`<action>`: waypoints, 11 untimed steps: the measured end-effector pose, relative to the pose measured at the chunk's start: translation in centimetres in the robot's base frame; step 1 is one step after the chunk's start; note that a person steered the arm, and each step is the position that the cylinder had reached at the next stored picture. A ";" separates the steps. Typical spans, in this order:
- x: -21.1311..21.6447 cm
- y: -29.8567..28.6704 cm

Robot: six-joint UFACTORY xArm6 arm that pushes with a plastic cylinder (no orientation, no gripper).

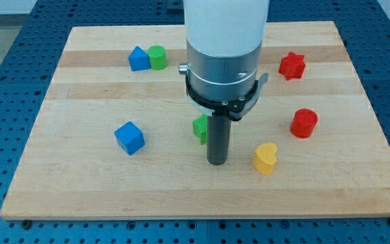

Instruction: Move the green star to the right of the green circle

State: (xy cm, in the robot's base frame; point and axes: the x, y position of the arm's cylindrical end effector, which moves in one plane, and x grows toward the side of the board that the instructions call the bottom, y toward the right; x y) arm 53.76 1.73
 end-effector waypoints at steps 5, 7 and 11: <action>-25.3 1.2; -13.8 3.3; -6.0 -3.7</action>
